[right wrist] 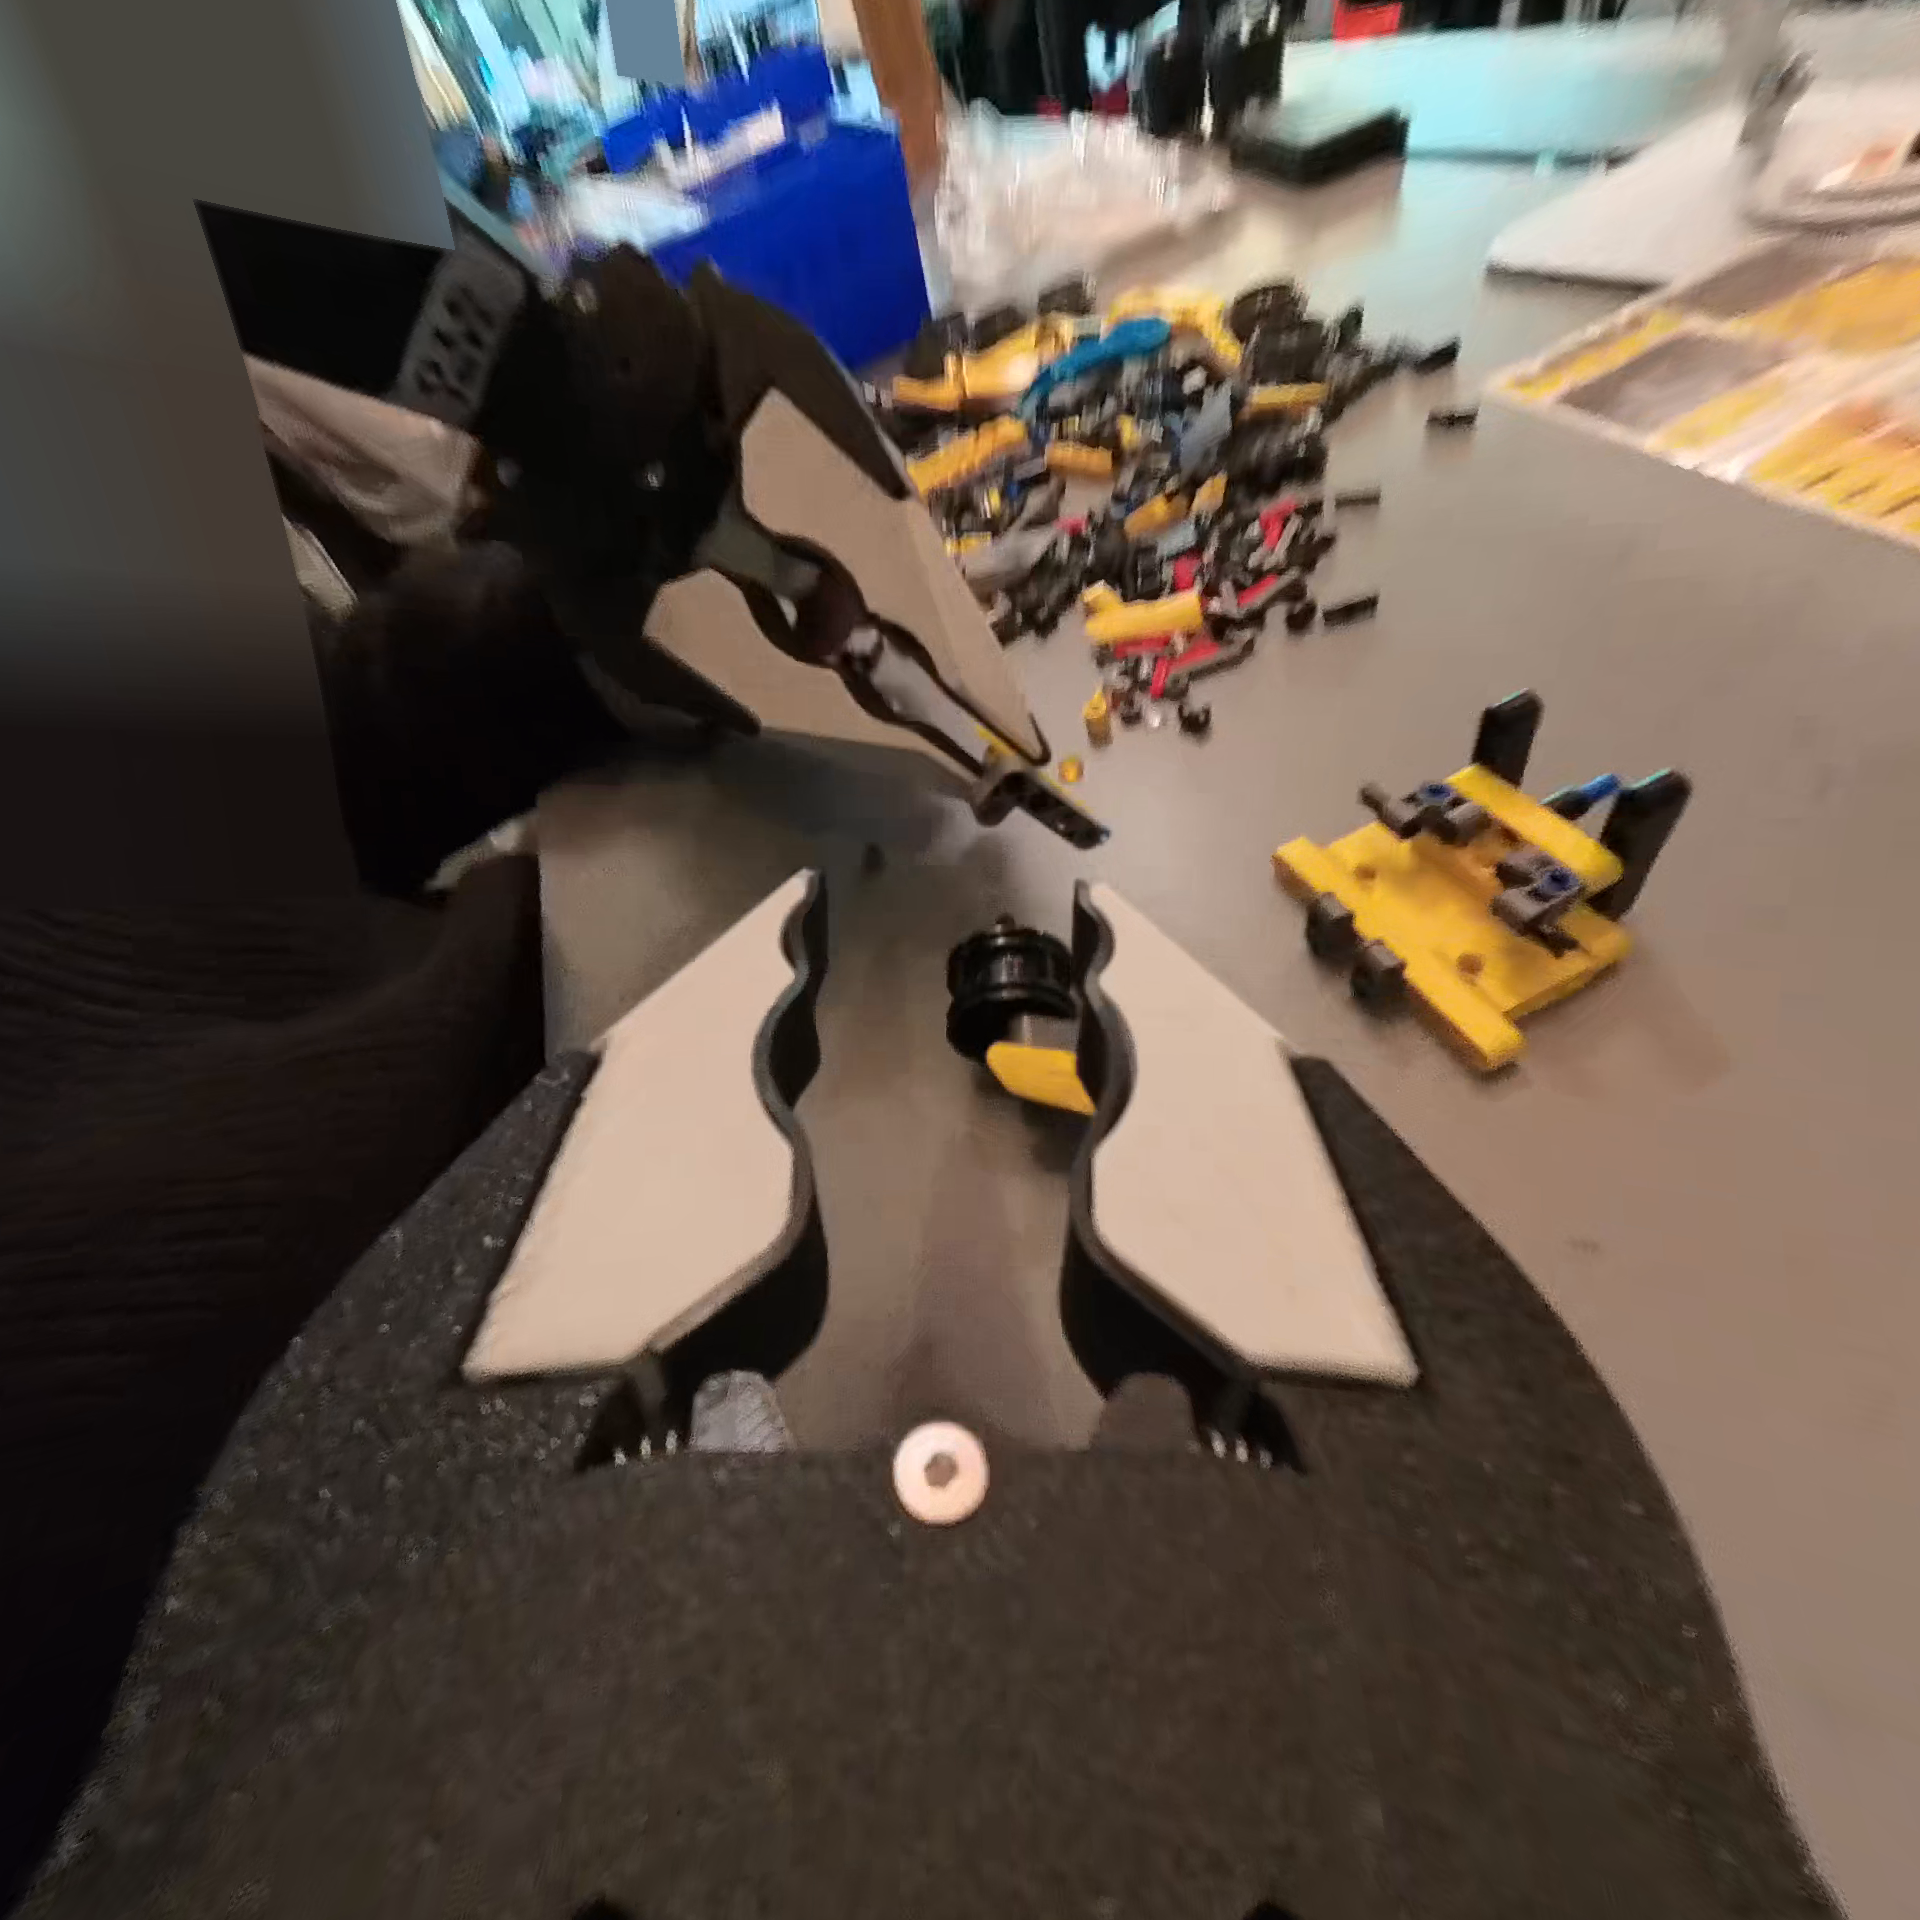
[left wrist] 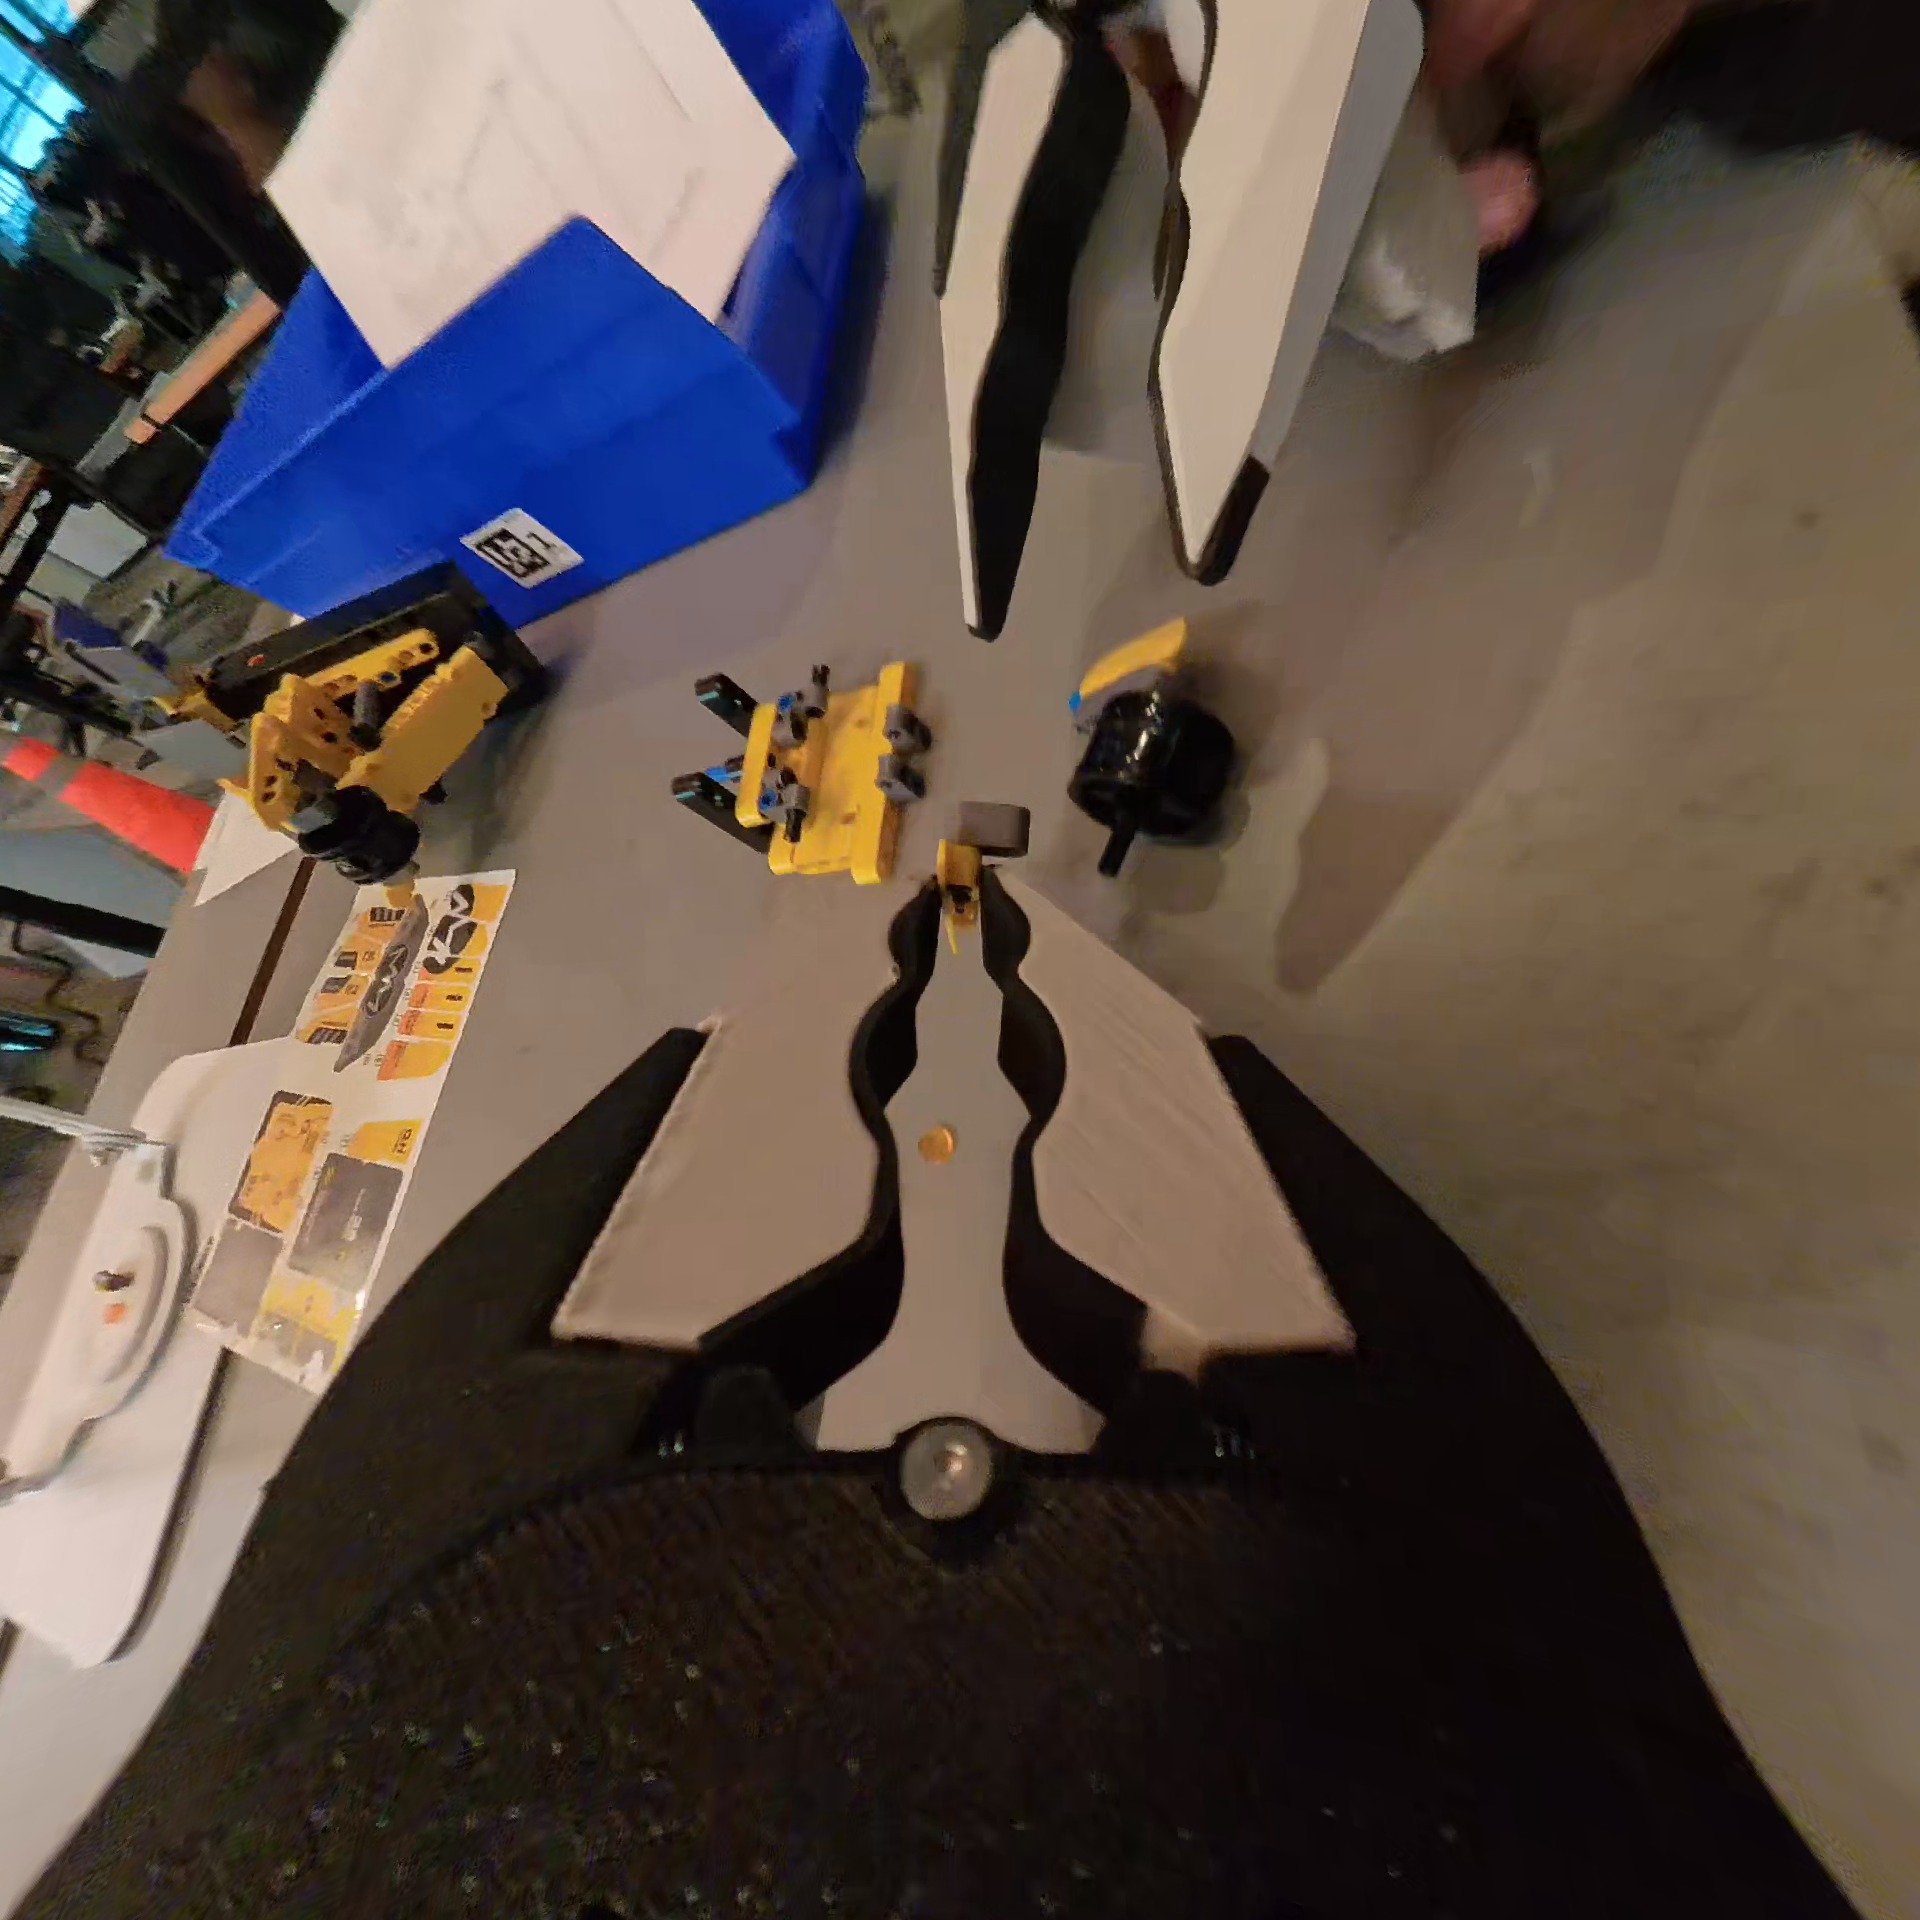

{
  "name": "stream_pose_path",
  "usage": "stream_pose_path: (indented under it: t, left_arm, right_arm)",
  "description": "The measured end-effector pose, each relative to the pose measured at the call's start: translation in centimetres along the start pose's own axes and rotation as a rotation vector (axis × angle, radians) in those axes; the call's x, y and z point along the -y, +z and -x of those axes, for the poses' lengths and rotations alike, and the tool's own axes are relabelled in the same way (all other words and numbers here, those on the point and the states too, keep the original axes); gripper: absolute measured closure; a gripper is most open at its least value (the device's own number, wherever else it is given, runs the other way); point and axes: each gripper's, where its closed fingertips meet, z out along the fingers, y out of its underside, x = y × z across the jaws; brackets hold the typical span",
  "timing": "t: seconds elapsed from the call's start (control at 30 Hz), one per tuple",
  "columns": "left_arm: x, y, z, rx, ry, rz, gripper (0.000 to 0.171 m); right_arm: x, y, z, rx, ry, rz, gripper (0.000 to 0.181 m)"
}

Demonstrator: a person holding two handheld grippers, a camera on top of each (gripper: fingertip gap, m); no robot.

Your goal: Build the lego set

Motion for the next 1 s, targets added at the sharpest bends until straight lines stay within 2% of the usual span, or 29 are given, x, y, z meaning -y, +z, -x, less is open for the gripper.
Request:
stream_pose_path:
  t: [0.2, 0.5, 0.73, 0.9, 1.0]
  left_arm:
    - [-1.4, 0.6, -0.9, -0.016, 0.084, 0.091, 0.167]
    - [-1.6, 0.8, -1.3, 0.0, 0.155, 0.111, 0.167]
    - [-1.5, 0.9, -1.9, 0.014, 0.237, 0.122, 0.167]
    - [-1.3, 1.2, -2.1, 0.045, 0.292, 0.123, 0.167]
    - [-1.0, 1.3, -2.4, 0.042, 0.304, 0.111, 0.167]
  right_arm:
    - [-2.3, 1.6, -0.1, -0.065, -0.071, 0.177, 0.14]
    - [-3.6, 2.3, -0.5, -0.131, -0.13, 0.274, 0.15]
    - [-3.6, 2.2, -0.7, -0.135, -0.123, 0.27, 0.152]
    - [-2.7, 1.7, -0.6, -0.094, -0.061, 0.201, 0.154]
    - [-2.4, 1.5, -0.6, -0.085, -0.056, 0.181, 0.178]
